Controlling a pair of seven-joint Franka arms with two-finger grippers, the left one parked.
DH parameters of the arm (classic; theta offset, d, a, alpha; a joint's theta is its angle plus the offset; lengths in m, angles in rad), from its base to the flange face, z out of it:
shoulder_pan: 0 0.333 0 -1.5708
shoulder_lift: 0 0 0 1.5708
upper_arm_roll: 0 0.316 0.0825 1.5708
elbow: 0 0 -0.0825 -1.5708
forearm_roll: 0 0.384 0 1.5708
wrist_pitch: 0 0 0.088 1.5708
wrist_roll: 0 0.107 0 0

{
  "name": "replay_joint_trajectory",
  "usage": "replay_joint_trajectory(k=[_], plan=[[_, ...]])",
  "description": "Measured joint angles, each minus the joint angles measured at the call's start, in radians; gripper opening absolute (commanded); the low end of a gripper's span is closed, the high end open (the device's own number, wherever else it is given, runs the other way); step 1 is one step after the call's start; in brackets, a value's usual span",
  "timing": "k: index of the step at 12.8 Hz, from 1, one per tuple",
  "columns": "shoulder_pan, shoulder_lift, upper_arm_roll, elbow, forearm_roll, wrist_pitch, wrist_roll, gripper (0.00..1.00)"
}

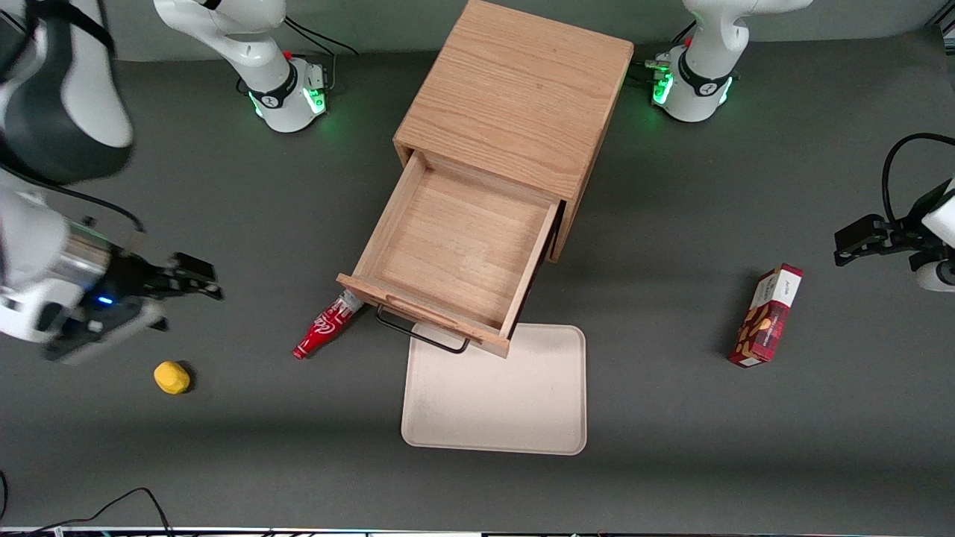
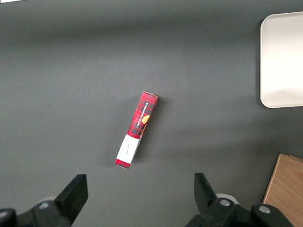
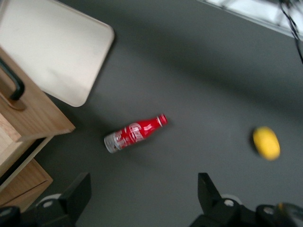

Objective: Open upper drawer

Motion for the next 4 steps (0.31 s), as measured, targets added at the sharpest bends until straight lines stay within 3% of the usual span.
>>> replay_joint_trajectory(k=[4], plan=[[-0.031, -0.199, -0.005, -0.172, -0.054, -0.057, 0.224, 1.00]])
